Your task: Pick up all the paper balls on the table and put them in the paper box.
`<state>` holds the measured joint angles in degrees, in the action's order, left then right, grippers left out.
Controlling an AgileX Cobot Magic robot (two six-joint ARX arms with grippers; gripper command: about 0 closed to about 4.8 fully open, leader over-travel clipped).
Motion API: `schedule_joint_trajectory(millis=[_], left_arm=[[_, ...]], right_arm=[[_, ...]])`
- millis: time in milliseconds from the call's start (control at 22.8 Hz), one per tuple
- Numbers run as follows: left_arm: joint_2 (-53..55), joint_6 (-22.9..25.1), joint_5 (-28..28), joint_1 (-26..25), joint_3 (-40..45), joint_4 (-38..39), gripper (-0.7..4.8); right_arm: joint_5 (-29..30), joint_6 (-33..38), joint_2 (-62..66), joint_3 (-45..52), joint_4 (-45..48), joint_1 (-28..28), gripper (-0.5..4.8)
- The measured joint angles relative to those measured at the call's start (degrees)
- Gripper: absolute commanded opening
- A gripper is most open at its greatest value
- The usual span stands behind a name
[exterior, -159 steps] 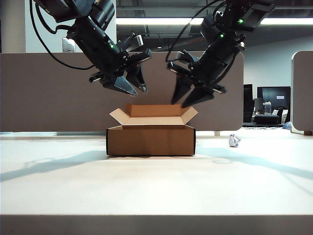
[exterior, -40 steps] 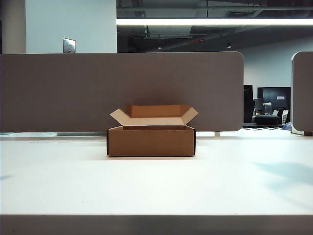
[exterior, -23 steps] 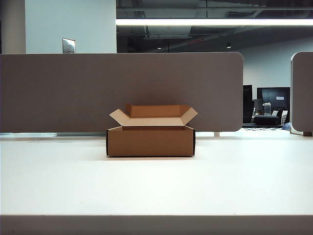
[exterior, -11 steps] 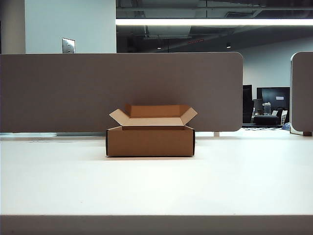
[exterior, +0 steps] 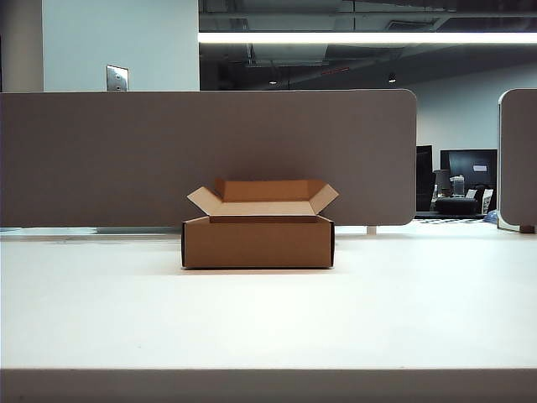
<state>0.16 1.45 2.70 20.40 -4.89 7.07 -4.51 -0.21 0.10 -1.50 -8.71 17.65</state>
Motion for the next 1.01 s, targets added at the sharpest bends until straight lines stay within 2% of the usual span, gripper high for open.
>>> schedule_joint_trajectory(millis=[131, 219, 394, 481, 1007], left_arm=[[-0.04, 0.04, -0.98, 0.02, 2.62, 0.24, -0.06], [0.04, -0.2, -0.98, 0.0, 4.76, 1.31, -0.06], [0.0, 0.09, -0.59, 0.02, 4.74, 0.48, -0.05], [0.0, -0.07, 1.29, 0.04, 4.74, 0.74, -0.05], [-0.02, -0.24, 1.18, 0.04, 4.72, 2.01, -0.05]], right_arm=[[0.37, -0.46, 0.0, 1.09, 1.36, 0.0, 0.22], [0.94, -2.91, 0.0, 1.09, -0.94, 0.0, 0.22], [1.73, -3.87, 0.0, 1.09, -2.38, 0.0, 0.23], [1.7, -3.87, 0.0, 1.09, -2.36, 0.0, 0.22], [1.7, -3.85, 0.0, 1.09, -2.38, 0.0, 0.22]])
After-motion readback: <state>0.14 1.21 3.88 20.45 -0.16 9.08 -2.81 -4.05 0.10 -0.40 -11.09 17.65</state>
